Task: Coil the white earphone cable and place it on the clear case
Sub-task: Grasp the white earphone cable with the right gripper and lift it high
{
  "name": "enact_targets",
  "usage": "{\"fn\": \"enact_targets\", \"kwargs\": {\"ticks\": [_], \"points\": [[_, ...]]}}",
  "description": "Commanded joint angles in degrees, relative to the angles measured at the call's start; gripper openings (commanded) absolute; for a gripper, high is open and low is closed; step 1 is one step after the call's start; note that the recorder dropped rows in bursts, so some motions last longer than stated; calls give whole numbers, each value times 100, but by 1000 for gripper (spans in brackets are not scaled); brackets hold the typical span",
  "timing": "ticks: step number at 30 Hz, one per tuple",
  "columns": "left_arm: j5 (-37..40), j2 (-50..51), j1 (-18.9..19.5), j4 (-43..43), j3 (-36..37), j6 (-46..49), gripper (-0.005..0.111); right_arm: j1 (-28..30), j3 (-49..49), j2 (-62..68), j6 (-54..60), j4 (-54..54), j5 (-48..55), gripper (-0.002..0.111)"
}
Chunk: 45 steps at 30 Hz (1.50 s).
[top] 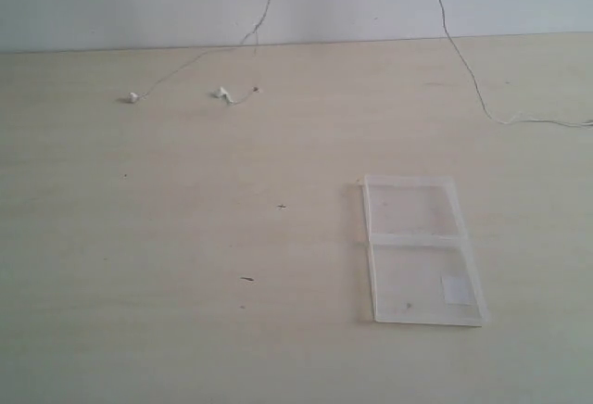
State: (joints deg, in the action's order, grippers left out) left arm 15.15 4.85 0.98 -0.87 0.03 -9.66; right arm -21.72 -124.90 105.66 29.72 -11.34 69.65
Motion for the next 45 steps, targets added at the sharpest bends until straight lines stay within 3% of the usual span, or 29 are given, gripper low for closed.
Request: {"fn": "enact_targets", "kwargs": {"ticks": [1, 21, 41, 43, 45], "points": [[-1, -34, 11, 1, -3, 21, 0, 19, 4, -693, -211, -281, 32, 0], [-1, -34, 11, 1, -3, 21, 0, 19, -7, -2573, -293, -1124, -121, 0], [22, -34, 11, 503, -3, 347, 0, 8, -7, -2941, -293, -2300, -149, 0], [-551, -34, 11, 465, -3, 371, 0, 8, -7, -2964, -293, -2484, -164, 0], [-1610, -34, 11, -115, -3, -403, 0, 8, -7, -2964, -293, -2664, -204, 0]]}}
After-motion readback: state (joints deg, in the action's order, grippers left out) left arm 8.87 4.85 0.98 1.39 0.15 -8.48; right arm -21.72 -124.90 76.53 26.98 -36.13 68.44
